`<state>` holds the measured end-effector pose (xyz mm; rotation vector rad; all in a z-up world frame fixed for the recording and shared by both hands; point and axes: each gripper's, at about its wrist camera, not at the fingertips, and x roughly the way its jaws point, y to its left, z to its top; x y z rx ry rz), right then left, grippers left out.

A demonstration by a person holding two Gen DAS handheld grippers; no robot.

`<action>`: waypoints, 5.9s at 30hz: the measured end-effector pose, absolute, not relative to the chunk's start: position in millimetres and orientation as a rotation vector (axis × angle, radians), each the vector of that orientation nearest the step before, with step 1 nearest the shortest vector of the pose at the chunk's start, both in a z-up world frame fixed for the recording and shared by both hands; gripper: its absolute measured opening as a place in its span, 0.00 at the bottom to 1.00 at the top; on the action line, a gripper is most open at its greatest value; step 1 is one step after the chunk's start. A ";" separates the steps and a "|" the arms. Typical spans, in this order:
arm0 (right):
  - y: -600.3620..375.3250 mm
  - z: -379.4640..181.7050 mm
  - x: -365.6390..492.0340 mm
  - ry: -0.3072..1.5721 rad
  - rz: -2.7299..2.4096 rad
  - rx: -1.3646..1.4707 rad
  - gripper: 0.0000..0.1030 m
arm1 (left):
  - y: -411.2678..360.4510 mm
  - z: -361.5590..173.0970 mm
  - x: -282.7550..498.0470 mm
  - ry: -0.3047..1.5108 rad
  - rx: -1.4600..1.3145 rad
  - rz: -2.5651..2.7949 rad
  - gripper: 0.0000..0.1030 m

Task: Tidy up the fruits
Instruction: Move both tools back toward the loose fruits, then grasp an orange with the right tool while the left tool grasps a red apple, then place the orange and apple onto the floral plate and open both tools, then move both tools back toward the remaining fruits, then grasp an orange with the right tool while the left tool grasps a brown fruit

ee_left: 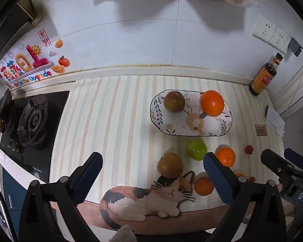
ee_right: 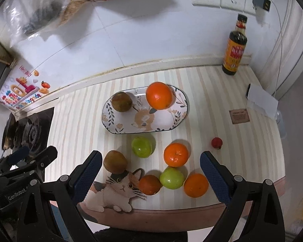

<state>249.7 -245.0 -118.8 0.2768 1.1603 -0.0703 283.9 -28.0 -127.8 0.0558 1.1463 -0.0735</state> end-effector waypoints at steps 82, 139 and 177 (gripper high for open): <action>-185.9 -340.5 432.4 1.446 0.209 0.380 0.66 | -31.5 -314.8 471.1 1.636 -0.216 -0.158 0.66; -244.2 -102.3 251.3 1.133 -0.043 0.251 0.95 | -44.8 -108.5 284.4 1.147 0.014 -0.202 0.93; -321.4 -341.1 208.6 1.568 -0.039 0.513 0.65 | -134.4 -320.2 260.9 1.590 0.199 -0.371 0.49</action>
